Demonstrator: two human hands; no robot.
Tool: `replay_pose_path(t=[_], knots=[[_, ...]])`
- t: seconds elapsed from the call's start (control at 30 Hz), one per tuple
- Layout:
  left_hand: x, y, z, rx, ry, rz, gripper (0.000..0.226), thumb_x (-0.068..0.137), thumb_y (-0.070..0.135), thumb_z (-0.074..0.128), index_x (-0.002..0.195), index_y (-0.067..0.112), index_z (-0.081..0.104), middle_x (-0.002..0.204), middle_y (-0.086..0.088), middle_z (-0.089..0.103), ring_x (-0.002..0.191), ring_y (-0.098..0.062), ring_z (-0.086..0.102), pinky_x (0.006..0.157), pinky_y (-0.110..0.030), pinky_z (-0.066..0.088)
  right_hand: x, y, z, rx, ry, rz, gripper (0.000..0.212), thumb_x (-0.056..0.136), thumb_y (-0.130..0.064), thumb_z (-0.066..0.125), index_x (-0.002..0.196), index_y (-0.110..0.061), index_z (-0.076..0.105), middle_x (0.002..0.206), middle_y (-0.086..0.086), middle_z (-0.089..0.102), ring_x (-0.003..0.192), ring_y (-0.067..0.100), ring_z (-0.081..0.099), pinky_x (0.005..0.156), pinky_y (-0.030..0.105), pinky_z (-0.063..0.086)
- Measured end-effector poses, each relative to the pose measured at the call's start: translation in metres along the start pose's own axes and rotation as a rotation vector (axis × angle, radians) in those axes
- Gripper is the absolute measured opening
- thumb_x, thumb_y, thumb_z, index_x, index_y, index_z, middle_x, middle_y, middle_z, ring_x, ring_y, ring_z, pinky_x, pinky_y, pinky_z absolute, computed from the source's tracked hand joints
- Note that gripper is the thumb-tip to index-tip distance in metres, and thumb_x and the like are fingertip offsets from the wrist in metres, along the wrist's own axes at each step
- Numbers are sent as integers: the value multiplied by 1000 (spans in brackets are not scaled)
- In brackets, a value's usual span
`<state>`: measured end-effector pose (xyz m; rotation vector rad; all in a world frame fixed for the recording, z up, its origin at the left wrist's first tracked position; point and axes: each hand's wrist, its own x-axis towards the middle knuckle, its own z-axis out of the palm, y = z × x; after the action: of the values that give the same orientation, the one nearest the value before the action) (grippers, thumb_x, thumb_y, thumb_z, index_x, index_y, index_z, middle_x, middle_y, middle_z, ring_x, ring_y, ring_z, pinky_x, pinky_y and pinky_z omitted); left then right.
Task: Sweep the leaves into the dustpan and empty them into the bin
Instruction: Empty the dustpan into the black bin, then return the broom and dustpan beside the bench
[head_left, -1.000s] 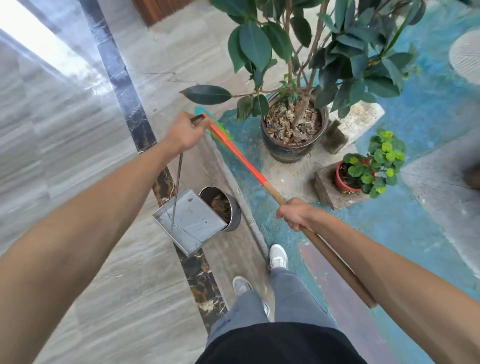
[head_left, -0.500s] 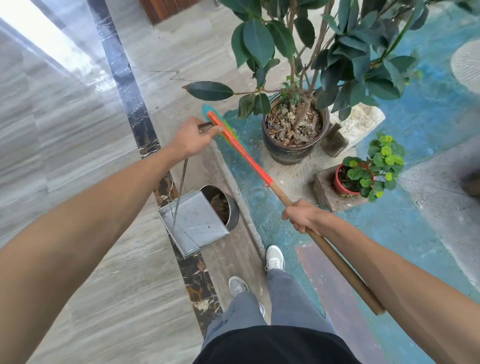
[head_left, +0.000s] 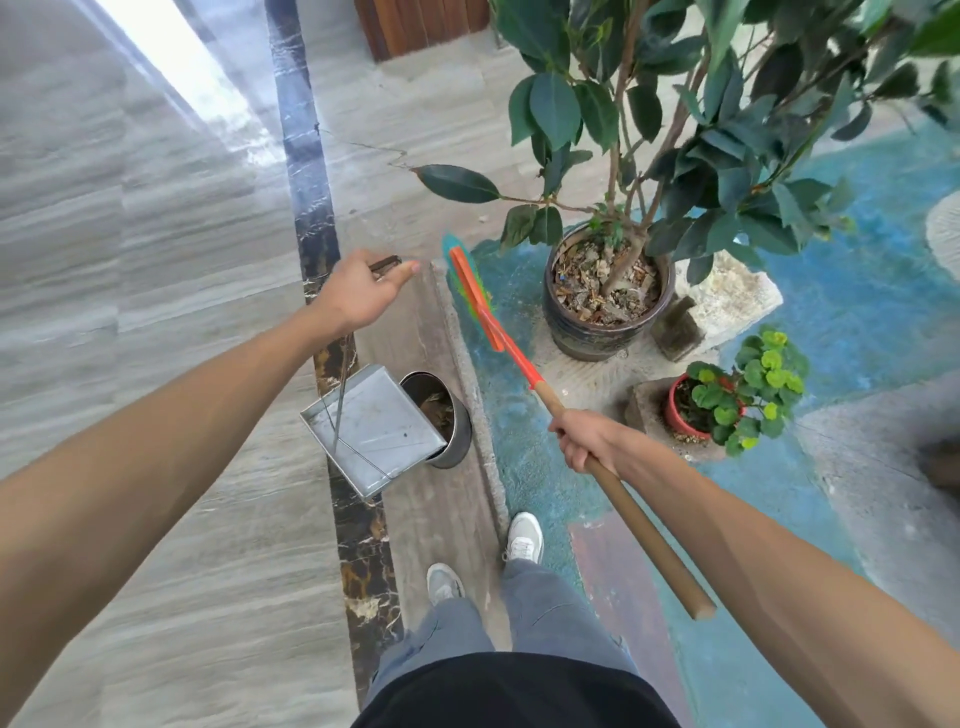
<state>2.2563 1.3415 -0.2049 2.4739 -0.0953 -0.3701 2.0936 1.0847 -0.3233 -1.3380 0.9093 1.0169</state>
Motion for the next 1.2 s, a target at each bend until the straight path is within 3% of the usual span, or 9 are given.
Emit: replay_pose_path(t=[0.13,0.2,0.27,0.33,0.47,0.63,0.77,0.97,1.2], knots=[[-31,-17,-18,-73,115,-79,50,90,54,56,67,10,54,58,-8,44,50,-20,40,55,-30,31,-11,-7,-1,76,-96,66,28,100,-17,35,72,-17,33,38,-8,25,27,2,21,25,11,18],[-45,-24,-24,-131,175,-104,54,89,55,57,68,5,54,57,-7,43,44,-15,38,53,-29,29,-17,-6,-5,108,-129,97,33,102,-22,34,69,-17,32,37,-8,23,25,1,21,23,11,19],[-57,-28,-26,-211,195,-112,52,86,59,59,62,13,50,53,-2,38,38,-11,31,50,-29,27,-26,-2,-9,148,-163,126,37,103,-26,33,67,-19,31,35,-8,23,23,1,22,22,11,20],[-75,-26,-21,-272,205,-104,54,82,64,59,58,19,41,54,-4,33,42,-16,29,52,-30,26,-36,6,-13,183,-194,154,39,103,-24,32,65,-19,29,33,-7,23,22,2,24,22,11,21],[-112,-13,5,-343,230,-119,54,78,66,60,63,16,49,59,-11,38,51,-19,35,56,-32,30,-51,31,-27,247,-218,167,39,105,-21,31,66,-16,32,34,-5,25,22,5,27,23,12,24],[-173,9,49,-418,132,-74,62,72,77,59,55,20,42,54,-6,35,47,-16,31,52,-30,26,-85,93,-49,320,-246,150,44,104,-19,31,61,-13,37,36,-2,29,22,7,30,23,14,26],[-230,48,88,-429,82,34,47,92,49,58,62,15,44,53,-3,29,39,-7,26,42,-24,23,-117,162,-67,347,-227,152,36,104,-17,31,67,-14,35,38,-3,30,23,6,31,25,12,26],[-282,90,166,-417,-39,132,53,87,55,60,55,23,32,57,-1,25,52,-13,25,57,-33,19,-145,277,-102,469,-151,155,20,100,-10,31,82,-14,38,45,-1,33,27,6,32,26,13,27],[-337,145,256,-312,-238,204,55,90,47,61,53,22,29,46,10,29,46,-5,27,54,-31,20,-179,407,-151,623,-77,127,17,99,-5,29,90,-16,39,46,-1,31,29,6,31,28,13,28]])
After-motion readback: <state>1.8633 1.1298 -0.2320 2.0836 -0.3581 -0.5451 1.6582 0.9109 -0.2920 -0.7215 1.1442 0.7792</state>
